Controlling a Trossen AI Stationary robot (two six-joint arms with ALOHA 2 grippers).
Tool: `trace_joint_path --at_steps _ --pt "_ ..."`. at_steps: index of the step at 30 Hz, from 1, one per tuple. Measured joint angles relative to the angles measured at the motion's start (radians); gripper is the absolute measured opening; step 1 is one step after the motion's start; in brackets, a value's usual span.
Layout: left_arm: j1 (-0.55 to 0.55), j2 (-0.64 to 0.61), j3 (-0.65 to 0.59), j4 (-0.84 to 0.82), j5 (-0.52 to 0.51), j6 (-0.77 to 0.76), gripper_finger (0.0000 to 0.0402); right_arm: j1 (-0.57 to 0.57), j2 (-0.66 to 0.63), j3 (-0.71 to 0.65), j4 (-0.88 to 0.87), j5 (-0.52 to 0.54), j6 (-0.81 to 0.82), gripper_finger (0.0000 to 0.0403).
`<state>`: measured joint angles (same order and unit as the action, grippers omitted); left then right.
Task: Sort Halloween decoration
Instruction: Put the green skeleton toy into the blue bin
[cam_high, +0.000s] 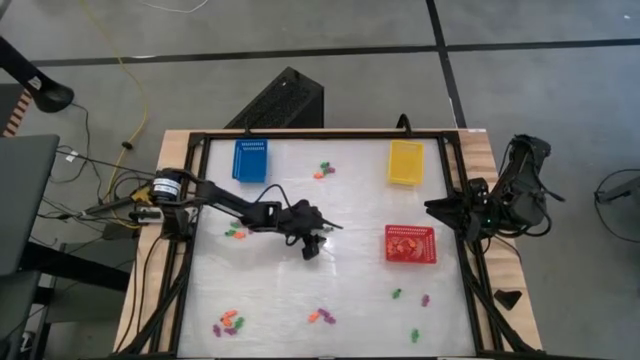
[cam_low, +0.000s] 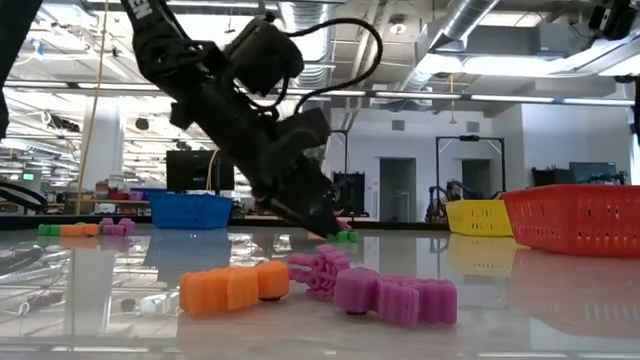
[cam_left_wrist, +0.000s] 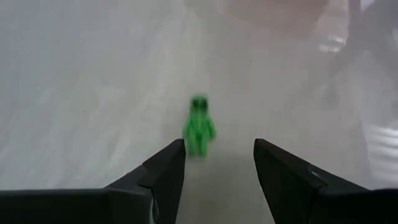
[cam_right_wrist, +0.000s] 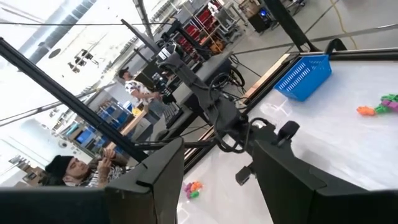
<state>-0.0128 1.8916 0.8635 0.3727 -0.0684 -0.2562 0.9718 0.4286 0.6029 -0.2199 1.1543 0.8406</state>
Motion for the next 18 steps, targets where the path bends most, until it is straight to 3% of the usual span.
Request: trace_joint_path --at_steps 6,13,16,18 --pt "0.002 0.038 -0.001 0.009 -0.038 -0.076 0.0182 0.0 0.002 0.0 0.028 0.001 0.0 0.0221" --pt "0.003 0.038 0.0 0.023 -0.068 -0.05 0.0181 -0.001 0.002 0.0 0.041 0.0 -0.001 0.0221" --pt "0.005 0.039 0.001 -0.052 -0.08 -0.092 0.016 -0.005 0.002 0.0 0.042 0.0 -0.001 0.0221" --pt "0.005 0.036 0.006 -0.114 -0.093 -0.114 0.0122 -0.005 0.002 0.0 0.042 0.0 -0.002 0.0221"
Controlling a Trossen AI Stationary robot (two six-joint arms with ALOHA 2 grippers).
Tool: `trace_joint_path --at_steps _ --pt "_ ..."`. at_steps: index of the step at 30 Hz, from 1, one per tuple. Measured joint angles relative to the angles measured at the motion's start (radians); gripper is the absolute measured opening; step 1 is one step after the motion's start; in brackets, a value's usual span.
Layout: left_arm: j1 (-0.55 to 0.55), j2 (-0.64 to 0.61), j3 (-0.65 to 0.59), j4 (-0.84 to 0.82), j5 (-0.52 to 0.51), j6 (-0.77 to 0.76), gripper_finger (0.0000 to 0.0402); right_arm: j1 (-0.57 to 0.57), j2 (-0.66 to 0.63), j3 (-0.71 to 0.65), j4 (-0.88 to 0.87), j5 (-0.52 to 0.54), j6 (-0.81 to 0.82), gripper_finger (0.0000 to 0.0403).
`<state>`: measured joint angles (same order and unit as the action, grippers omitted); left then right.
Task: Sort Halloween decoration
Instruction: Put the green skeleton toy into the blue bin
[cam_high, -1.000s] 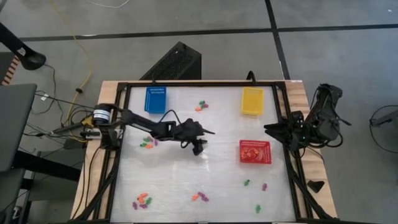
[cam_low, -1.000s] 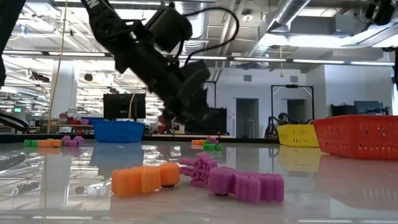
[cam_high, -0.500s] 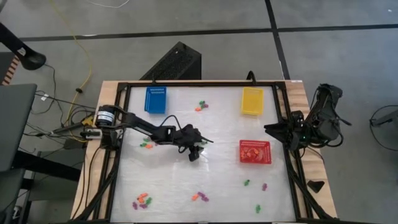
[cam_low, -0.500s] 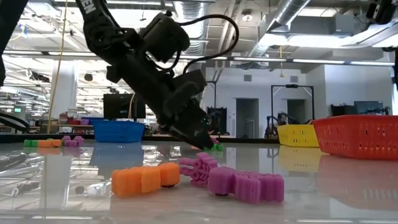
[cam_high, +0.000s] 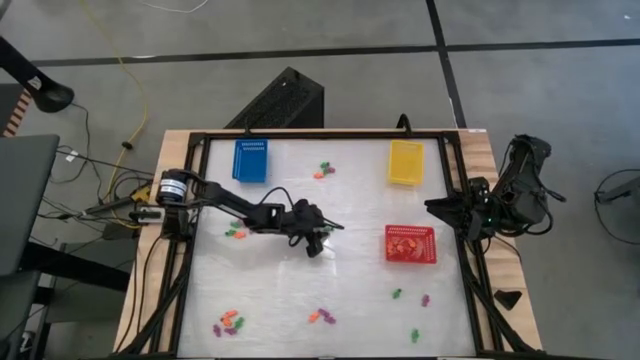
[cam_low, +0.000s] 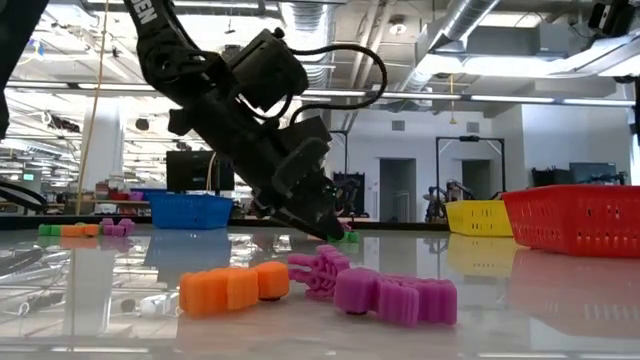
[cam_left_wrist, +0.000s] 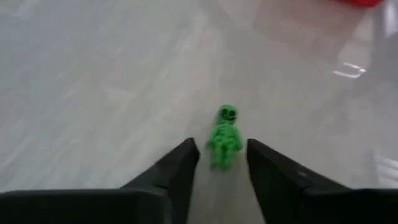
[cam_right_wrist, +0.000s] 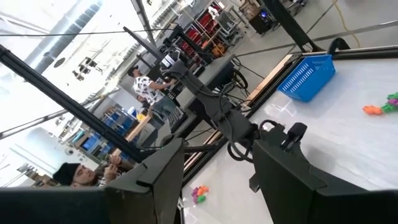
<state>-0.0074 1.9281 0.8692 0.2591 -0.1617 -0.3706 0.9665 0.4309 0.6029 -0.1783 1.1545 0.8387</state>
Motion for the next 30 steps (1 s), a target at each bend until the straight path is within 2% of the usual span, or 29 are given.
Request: trace_joint_path --at_steps 3,4,10,18,21,24,30 --pt "0.002 -0.002 0.0 -0.066 0.006 -0.009 0.0038 0.0 0.0 0.0 0.0 0.0 -0.004 0.0221" --pt "0.004 -0.002 0.0 -0.075 0.018 -0.011 0.0021 0.0 0.0 0.0 0.0 0.0 -0.006 0.0221" --pt "0.01 -0.002 -0.005 -0.051 0.043 -0.073 0.0003 0.0 0.0 0.0 -0.003 0.0 -0.01 0.0221" --pt "0.045 -0.018 -0.014 0.234 0.06 -0.21 0.0 0.0 0.0 0.0 -0.008 0.001 -0.03 0.0221" --pt "0.062 -0.026 -0.042 0.439 0.056 -0.257 0.0 0.0 -0.001 0.0 -0.008 0.001 -0.035 0.0221" --pt "0.093 -0.029 -0.13 0.687 0.043 -0.334 0.0 0.0 0.0 0.0 -0.011 0.0 -0.036 0.0221" --pt "0.162 -0.035 -0.46 1.224 -0.161 -0.486 0.0 0.002 0.0 0.0 -0.013 -0.002 -0.035 0.0221"
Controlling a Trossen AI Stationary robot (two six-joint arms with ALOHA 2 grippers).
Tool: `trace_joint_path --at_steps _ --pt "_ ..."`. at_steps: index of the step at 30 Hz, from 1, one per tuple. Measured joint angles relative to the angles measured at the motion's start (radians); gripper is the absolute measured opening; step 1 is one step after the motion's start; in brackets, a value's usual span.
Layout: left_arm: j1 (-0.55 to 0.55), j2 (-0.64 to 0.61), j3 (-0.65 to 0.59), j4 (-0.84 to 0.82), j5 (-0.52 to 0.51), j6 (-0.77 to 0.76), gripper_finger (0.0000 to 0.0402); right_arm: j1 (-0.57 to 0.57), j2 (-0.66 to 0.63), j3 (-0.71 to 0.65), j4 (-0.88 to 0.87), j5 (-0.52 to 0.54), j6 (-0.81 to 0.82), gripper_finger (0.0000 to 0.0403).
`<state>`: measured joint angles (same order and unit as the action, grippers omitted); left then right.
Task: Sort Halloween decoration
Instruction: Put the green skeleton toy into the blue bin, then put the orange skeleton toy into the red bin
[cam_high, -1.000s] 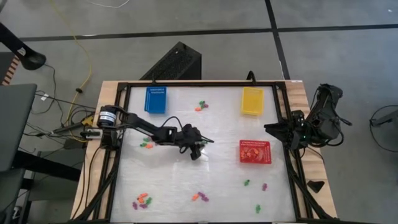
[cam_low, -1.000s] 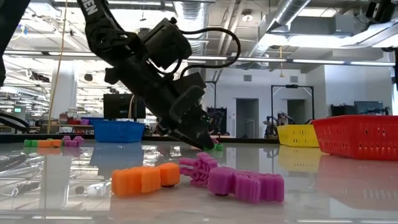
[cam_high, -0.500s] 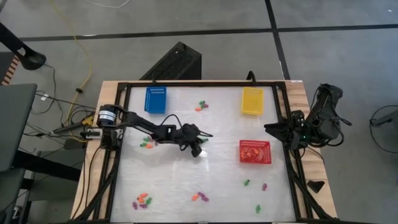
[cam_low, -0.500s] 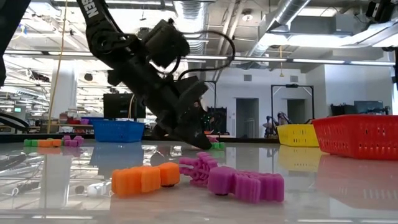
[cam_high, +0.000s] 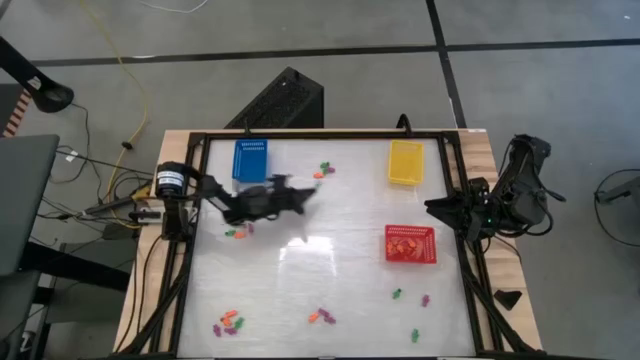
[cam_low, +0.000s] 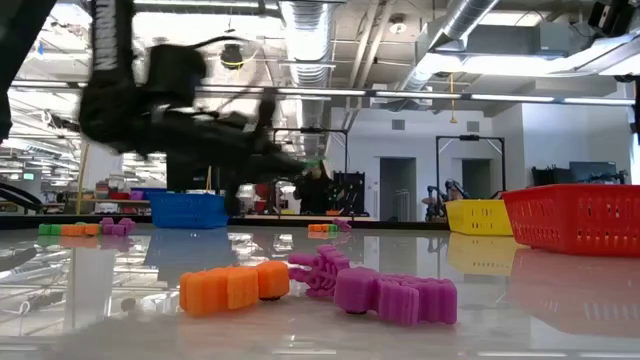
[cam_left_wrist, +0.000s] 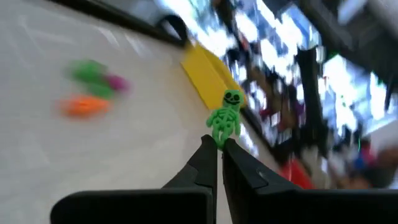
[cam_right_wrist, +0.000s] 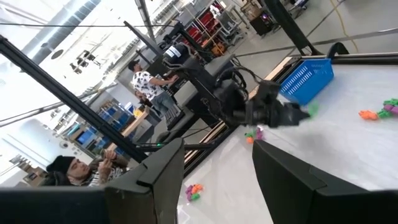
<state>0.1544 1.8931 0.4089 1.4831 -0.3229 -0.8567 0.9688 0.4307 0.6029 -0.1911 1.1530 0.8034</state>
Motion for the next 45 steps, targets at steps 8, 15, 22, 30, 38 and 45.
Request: trace_joint_path --at_steps 8,15,22,30,38,45 --pt "0.001 -0.282 -0.273 0.064 -0.106 0.068 0.0002 0.0 -0.002 0.0 -0.029 0.0 0.0 0.0221" --pt "0.038 -0.699 -0.3 -0.517 -0.27 0.126 0.0001 -0.003 -0.002 0.0 -0.035 0.014 0.008 0.0221" --pt "0.161 -0.962 -0.043 -1.504 -0.262 0.212 0.0 -0.016 -0.002 0.0 -0.034 0.024 0.024 0.0221" --pt "0.437 -0.897 0.107 -1.788 -0.037 0.44 0.0 -0.048 -0.002 0.0 -0.036 0.024 0.027 0.0221" --pt "0.61 -0.727 0.181 -1.789 0.116 0.557 0.0 -0.049 -0.002 0.0 -0.03 0.011 0.038 0.0221" --pt "0.629 -0.643 0.254 -1.79 0.288 0.673 0.0025 -0.048 -0.002 0.0 -0.031 0.008 0.043 0.0221"
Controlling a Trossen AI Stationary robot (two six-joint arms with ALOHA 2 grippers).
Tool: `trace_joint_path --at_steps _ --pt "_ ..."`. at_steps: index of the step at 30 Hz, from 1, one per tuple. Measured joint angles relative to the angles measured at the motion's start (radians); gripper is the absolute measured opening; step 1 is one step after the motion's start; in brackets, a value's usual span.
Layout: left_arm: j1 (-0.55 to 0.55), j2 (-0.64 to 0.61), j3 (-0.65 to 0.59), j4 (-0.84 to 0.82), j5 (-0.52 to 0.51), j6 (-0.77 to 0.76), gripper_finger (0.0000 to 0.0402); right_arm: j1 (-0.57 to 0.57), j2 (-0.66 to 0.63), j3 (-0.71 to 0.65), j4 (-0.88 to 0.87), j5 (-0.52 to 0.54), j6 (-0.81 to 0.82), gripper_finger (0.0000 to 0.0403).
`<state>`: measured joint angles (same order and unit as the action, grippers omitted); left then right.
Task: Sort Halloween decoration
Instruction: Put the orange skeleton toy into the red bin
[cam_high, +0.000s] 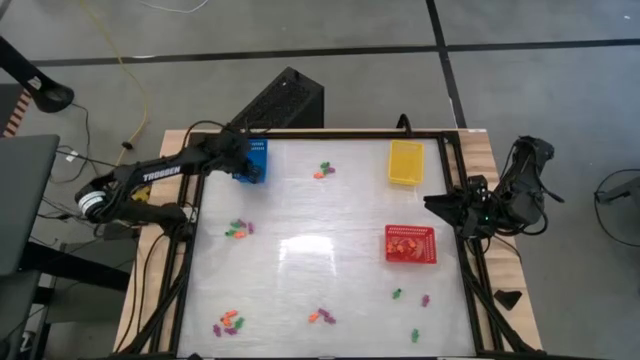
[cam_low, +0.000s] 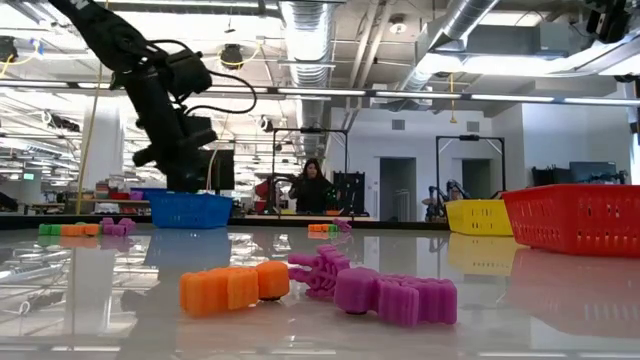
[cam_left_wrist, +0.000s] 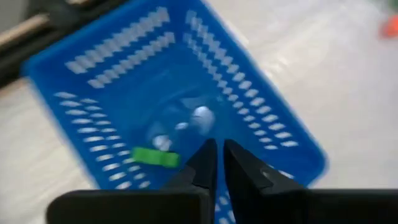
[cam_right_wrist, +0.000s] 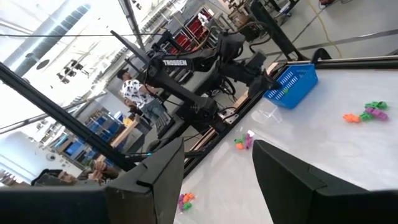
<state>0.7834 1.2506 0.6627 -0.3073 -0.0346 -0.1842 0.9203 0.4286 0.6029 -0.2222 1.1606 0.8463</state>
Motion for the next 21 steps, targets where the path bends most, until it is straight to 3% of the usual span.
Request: trace_joint_path --at_steps 4,8,11,15,21 --pt "0.001 0.006 0.023 0.049 0.174 -0.021 0.0073 0.0 0.0 0.0 -0.001 0.0 -0.005 0.0221" --pt "-0.045 -0.002 0.037 0.245 0.347 -0.102 0.012 0.0 0.0 0.0 -0.007 0.0 -0.006 0.0221" --pt "-0.139 0.039 0.037 0.421 0.309 -0.098 0.0146 0.0 0.0 0.0 -0.011 0.005 -0.016 0.0221" --pt "-0.242 0.151 0.037 0.627 0.237 0.024 0.0169 0.0 0.0 0.0 -0.016 0.015 -0.013 0.0221" --pt "-0.256 0.311 0.037 0.723 0.244 0.09 0.0184 0.004 0.002 0.0 -0.004 0.001 0.018 0.0221"
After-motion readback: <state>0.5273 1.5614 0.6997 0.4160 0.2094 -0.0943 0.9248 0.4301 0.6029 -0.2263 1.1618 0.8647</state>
